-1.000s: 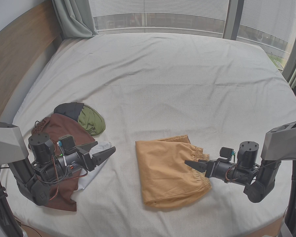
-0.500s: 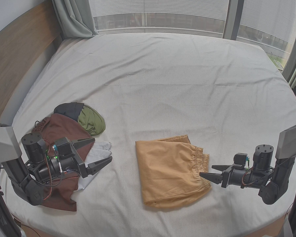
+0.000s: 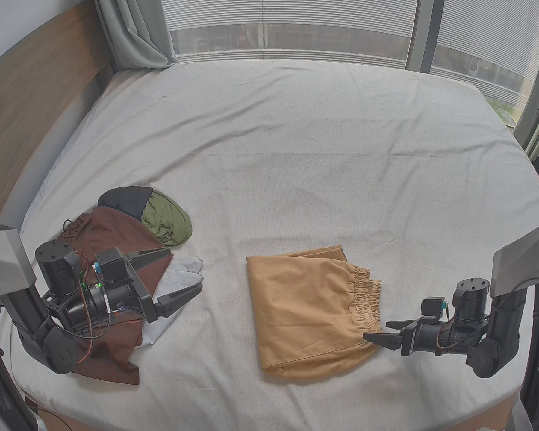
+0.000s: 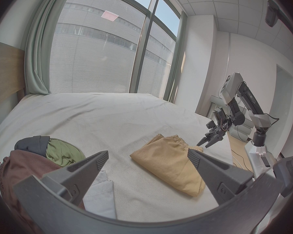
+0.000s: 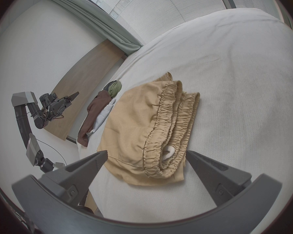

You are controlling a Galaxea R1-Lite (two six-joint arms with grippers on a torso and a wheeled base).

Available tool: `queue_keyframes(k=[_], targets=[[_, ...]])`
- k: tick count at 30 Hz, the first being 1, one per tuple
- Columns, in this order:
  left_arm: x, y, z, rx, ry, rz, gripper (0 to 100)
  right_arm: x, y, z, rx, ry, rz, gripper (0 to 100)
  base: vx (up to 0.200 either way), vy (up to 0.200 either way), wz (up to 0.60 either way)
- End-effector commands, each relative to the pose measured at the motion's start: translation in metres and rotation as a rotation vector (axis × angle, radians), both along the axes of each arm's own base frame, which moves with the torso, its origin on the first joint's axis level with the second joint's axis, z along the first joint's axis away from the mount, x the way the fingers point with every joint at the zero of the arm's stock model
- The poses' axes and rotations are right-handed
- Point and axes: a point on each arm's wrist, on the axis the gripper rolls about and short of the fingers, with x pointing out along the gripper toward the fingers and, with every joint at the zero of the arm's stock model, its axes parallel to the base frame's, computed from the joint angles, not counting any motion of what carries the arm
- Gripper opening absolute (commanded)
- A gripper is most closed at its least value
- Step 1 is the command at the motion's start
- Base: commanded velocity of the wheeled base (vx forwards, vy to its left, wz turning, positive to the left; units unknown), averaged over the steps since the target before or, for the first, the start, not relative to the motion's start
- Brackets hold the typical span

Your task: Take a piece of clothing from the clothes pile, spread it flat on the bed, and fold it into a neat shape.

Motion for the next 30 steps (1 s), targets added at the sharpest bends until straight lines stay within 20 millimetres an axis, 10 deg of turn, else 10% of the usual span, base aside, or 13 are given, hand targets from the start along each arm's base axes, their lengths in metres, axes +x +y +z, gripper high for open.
queue_keyframes(k=[1, 30], targets=[[0.000, 0.000, -0.001, 0.001, 0.006, 0.000, 100, 0.002, 0.000, -0.017, -0.012, 0.050, -0.004, 100, 0.000, 0.000, 0.00], [-0.002, 0.000, -0.003, 0.002, 0.017, -0.002, 100, 0.024, 0.024, -0.038, 0.055, 0.097, 0.011, 100, 0.000, 0.000, 0.00]])
